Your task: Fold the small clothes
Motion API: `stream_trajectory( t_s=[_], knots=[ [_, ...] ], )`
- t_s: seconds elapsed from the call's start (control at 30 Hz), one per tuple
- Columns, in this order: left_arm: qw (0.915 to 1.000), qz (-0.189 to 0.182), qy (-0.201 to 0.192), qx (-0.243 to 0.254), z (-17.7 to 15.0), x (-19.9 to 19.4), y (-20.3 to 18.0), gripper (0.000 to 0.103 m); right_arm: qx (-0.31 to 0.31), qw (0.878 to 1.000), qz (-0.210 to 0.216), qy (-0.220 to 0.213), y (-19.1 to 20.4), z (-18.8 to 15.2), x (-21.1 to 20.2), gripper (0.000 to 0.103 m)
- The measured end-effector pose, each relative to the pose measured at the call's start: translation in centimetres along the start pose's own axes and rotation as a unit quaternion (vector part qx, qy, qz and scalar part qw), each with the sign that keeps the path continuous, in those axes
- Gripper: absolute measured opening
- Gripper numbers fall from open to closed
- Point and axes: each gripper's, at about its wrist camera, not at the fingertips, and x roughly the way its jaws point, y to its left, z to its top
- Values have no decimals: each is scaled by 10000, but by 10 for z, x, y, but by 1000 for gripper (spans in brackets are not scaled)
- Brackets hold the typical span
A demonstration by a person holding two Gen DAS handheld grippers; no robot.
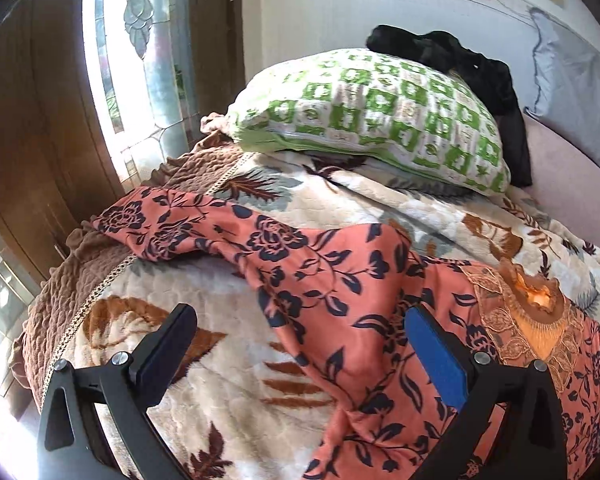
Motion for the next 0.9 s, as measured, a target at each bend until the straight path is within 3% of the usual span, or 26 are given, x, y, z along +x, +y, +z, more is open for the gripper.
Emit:
stream_trajectory(
  t_s=[0.2,0.33,0.4,0.47,0.5,0.6,0.7,0.8,0.9],
  knots=[
    [9981,406,-51,-470,10,4,55,103,-32,9885,366,1464,68,-165,106,8],
    [9955,512,120,-791,13,12,82,103,-104,9695,57,2449,85,-274,158,12],
    [9942,501,209,-931,13,15,91,103,-151,9522,-29,3051,83,-330,166,27],
    [9934,507,209,-1008,14,14,96,103,-12,9352,119,3539,78,-365,176,80],
    [9930,526,212,-1033,15,14,97,103,77,9319,279,3616,76,-375,174,84],
    [9919,539,236,-1126,16,14,99,103,-111,9234,755,3761,80,-381,159,85],
    [9916,484,231,-1179,16,13,95,103,-428,9254,1064,3612,79,-348,138,84],
    [9929,308,230,-1130,16,14,84,103,-540,9443,719,3167,51,-301,116,84],
    [9947,-1,224,-1008,15,13,62,103,-576,9547,162,2914,5,-264,98,79]
  ],
)
